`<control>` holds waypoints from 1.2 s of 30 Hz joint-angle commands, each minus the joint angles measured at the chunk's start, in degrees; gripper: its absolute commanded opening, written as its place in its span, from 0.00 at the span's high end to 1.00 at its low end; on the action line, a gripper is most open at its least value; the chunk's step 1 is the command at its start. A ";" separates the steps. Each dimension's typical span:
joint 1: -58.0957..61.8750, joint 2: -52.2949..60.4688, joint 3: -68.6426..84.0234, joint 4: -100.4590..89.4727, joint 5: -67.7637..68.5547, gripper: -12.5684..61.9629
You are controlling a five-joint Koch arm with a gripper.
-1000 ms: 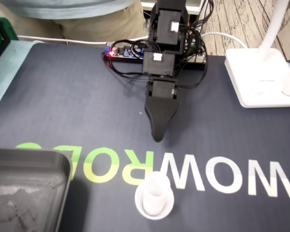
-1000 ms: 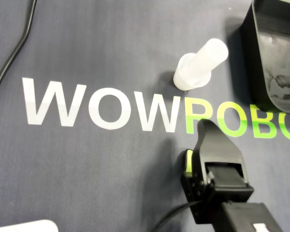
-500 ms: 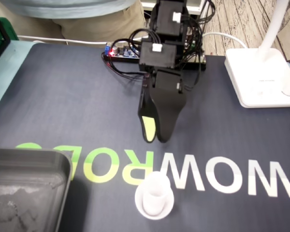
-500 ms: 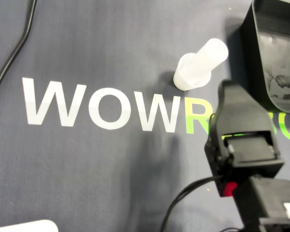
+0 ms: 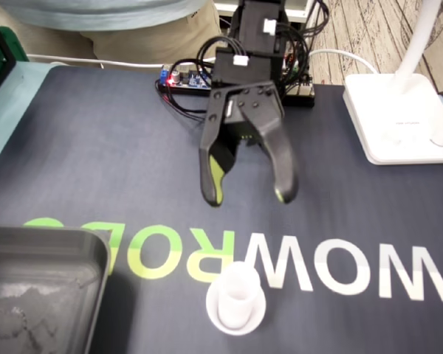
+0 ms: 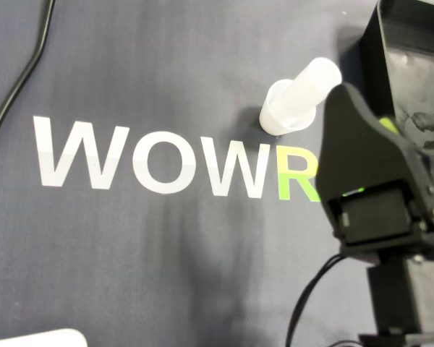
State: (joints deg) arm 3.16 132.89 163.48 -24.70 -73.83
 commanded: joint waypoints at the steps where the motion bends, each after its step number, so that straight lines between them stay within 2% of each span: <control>1: -0.18 -0.44 0.18 -11.16 -4.31 0.40; 14: 1.85 -30.59 4.22 -50.10 -9.93 0.40; 25: 1.49 -35.60 1.58 -50.01 -9.14 0.37; 36: 0.09 -42.19 -0.88 -50.54 -10.20 0.39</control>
State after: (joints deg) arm 3.78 90.97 164.97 -70.49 -82.88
